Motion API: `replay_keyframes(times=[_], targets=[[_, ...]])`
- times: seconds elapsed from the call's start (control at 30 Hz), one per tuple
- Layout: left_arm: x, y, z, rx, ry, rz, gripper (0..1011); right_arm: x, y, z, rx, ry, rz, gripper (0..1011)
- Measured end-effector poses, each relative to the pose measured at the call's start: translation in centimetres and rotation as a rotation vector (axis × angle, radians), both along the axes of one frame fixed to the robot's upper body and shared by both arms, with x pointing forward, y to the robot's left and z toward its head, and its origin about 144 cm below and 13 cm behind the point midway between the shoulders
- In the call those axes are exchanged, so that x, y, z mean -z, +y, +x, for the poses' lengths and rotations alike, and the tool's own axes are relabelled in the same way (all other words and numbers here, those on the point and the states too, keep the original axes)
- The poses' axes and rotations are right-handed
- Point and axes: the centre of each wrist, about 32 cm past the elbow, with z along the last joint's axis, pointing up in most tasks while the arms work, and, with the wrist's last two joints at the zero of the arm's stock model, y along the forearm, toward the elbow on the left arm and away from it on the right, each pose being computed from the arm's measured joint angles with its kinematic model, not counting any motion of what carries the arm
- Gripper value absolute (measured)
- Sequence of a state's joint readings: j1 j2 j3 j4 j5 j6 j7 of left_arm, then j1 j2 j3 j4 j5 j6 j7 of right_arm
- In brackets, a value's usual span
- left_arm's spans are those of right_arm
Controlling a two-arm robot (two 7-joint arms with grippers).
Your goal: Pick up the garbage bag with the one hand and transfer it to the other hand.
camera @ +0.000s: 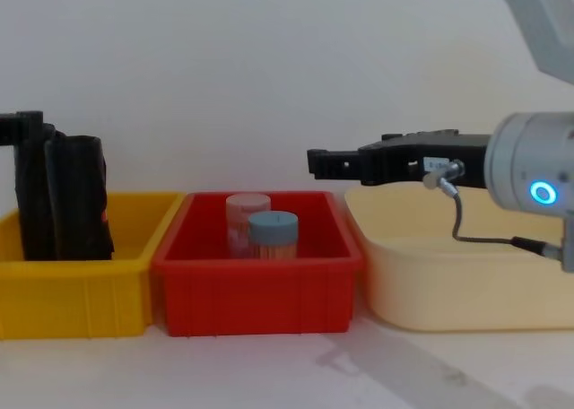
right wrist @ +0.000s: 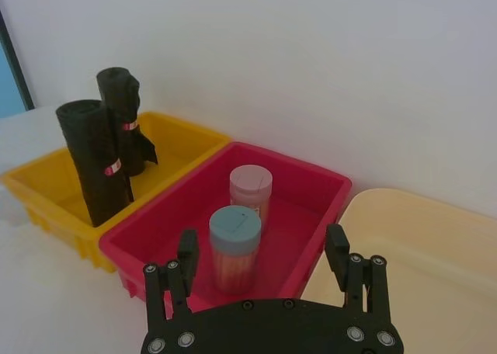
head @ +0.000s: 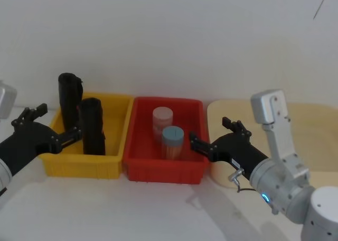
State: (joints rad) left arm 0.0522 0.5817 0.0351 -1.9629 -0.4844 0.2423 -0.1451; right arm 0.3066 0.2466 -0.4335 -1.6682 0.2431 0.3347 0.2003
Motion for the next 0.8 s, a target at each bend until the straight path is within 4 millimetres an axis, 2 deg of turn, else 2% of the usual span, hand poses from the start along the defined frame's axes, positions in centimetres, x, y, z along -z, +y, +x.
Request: replay_keyframes(times=[0.3,0.8], targets=[[0.1,0.7,2.9,0.019,0.045,0.000,1001,0.0,0.7,1.9,0.008,0.017,-0.018,1001],[0.3,0.7,6.4,0.067,0.114,-0.002,1001,0.0,0.9,3.4,0.011,0.039,-0.017,1001]])
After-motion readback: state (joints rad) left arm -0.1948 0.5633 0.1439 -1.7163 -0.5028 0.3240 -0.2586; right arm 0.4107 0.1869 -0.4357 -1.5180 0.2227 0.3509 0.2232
